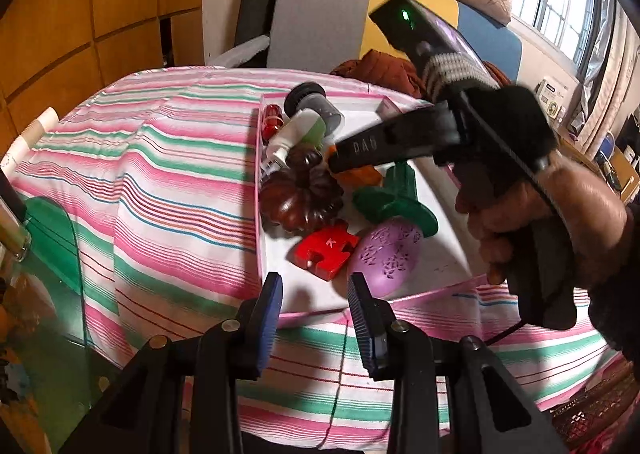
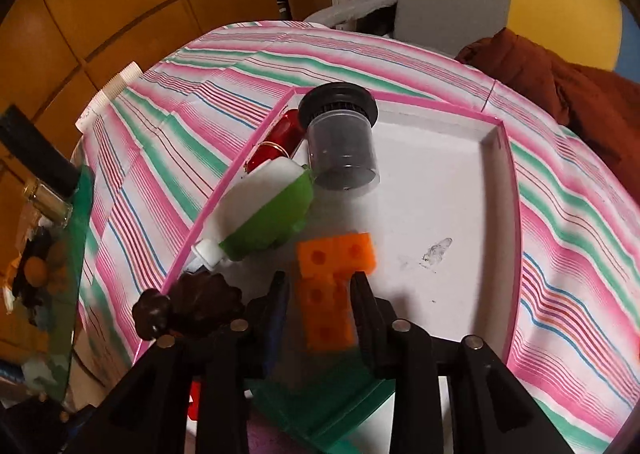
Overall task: Organize rigid objects
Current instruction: 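Open the left gripper on the oval while the right carries the orange cubes into the tray, releasing, then move both grippers toward the yellow cart and purple plunger stamp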
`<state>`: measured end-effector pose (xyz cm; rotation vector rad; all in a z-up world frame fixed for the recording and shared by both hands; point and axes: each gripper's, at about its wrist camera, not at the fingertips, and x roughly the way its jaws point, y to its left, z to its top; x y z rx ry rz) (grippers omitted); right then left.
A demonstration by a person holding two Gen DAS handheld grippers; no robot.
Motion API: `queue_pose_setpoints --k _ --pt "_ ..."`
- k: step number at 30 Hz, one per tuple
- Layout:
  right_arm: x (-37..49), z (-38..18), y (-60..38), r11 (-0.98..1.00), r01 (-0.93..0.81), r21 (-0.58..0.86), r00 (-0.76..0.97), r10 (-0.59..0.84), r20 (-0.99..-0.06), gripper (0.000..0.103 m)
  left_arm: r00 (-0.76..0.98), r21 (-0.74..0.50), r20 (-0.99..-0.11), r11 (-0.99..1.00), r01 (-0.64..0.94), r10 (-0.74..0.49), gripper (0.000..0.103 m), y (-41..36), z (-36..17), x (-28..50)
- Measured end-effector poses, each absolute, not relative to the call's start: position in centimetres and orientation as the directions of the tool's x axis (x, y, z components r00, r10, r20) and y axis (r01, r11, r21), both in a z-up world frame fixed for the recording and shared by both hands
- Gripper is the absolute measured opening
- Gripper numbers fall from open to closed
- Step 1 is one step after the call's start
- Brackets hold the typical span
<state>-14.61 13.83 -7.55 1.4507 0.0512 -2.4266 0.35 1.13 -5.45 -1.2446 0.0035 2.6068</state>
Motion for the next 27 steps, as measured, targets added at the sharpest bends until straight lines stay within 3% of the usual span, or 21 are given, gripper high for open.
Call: queue_pose_setpoints --k 1,4,14,27 --pt "-14.4 -7.5 13.8 -0.950 0.285 0.130 -0.440 -0.250 -0.862 0.035 -0.605 -0.102 -0.765 -0.969 -0.224 0.220 0.034 1.1 -5.3 0.3" --pt "-14.0 -7.2 14.6 -0.943 0.274 0.189 -0.431 -0.296 -0.852 0.052 -0.611 -0.102 -0.763 -0.972 -0.212 0.213 0.034 0.9 -5.1 0.3" --pt "-10.5 -4.4 18.0 -0.946 0.242 0.217 -0.550 -0.318 -0.772 0.057 -0.617 -0.086 -0.759 -0.971 -0.222 0.208 0.034 1.2 -4.5 1.0" --pt "-5.2 -2.4 23.8 -0.974 0.176 0.141 -0.649 -0.222 -0.728 0.066 -0.642 -0.061 -0.734 -0.963 -0.261 0.221 0.034 2.3 -3.3 1.6"
